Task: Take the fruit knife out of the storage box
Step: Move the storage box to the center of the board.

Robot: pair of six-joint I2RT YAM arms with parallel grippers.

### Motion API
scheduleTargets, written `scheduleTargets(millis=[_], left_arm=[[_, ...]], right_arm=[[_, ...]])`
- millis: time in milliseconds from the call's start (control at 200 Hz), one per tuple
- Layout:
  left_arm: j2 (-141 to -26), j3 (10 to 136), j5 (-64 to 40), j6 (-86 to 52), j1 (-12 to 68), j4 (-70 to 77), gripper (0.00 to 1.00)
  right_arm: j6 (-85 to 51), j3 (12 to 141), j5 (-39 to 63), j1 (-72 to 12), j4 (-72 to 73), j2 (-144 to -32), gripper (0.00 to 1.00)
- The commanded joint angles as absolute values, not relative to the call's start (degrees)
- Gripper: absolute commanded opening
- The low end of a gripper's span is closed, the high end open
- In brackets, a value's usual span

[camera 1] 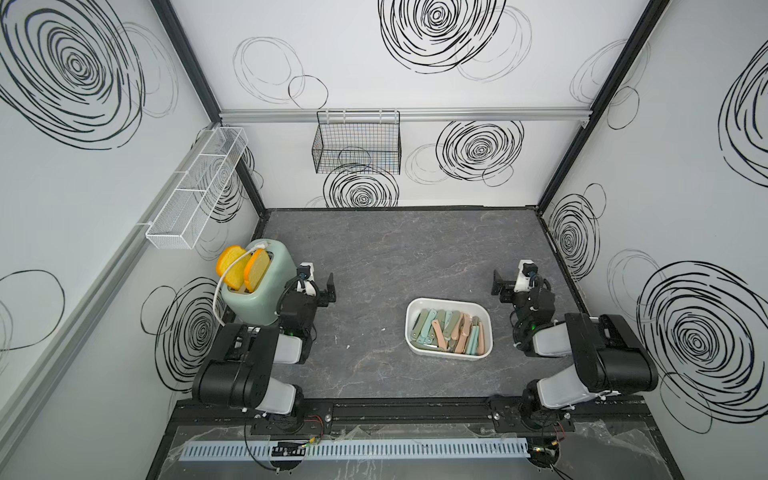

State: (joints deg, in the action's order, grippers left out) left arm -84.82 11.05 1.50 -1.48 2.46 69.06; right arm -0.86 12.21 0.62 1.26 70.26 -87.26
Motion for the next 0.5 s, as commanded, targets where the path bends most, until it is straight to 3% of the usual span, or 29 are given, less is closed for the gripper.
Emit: scheduleTargets(millis=[0, 495], left_arm=[[-83.95, 12.36, 1.22, -0.69, 1.98, 72.77, 0.98], [-83.99, 12.24, 1.23, -0.7, 1.98, 72.77, 0.98]], right_arm=[[-0.79, 11.96, 0.24, 0.97, 71.83, -86.66, 0.99], [-0.82, 12.02, 0.25, 0.97, 71.81, -86.65, 0.99]])
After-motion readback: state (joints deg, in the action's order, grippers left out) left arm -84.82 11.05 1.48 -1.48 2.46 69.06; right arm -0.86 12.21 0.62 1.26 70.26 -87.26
